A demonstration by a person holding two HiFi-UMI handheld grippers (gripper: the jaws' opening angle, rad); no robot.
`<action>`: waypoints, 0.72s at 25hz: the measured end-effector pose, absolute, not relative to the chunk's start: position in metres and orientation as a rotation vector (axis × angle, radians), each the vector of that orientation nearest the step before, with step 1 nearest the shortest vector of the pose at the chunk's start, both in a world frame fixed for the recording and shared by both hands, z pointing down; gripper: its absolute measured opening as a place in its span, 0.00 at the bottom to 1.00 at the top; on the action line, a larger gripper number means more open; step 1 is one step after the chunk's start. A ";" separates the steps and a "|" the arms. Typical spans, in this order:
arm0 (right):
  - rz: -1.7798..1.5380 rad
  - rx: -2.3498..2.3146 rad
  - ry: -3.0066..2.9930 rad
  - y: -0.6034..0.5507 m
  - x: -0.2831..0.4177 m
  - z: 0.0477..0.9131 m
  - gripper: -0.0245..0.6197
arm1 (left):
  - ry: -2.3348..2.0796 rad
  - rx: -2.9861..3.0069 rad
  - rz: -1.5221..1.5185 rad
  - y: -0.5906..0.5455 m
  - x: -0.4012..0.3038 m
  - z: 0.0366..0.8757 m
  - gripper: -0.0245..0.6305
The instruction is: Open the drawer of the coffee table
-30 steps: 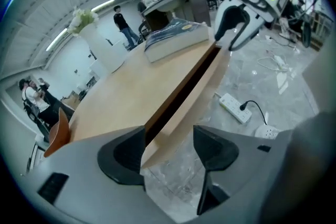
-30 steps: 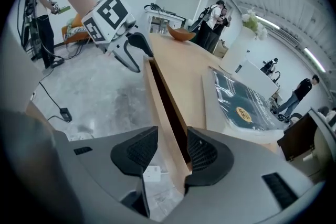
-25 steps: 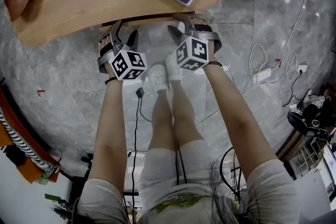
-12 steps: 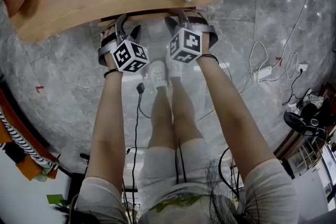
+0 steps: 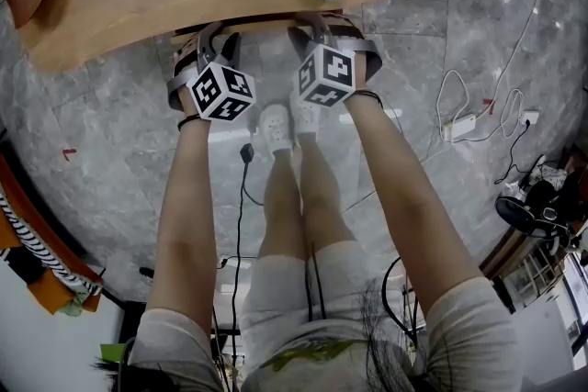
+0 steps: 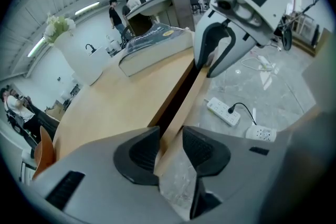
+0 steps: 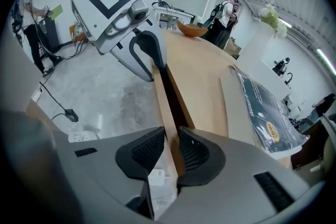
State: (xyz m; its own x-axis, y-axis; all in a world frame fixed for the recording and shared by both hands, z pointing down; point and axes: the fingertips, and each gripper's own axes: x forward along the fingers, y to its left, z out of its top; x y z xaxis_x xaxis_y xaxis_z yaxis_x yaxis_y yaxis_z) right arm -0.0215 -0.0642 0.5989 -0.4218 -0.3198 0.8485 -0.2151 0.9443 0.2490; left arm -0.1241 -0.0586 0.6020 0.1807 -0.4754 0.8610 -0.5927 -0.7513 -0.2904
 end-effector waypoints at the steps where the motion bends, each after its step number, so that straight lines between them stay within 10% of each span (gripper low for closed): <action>1: -0.114 0.384 -2.023 -0.064 -0.022 0.599 0.19 | -1.059 2.326 1.628 -0.058 -0.124 0.602 0.25; 18: -0.074 0.354 -2.005 -0.056 -0.019 0.599 0.19 | -1.042 2.342 1.615 -0.050 -0.123 0.601 0.25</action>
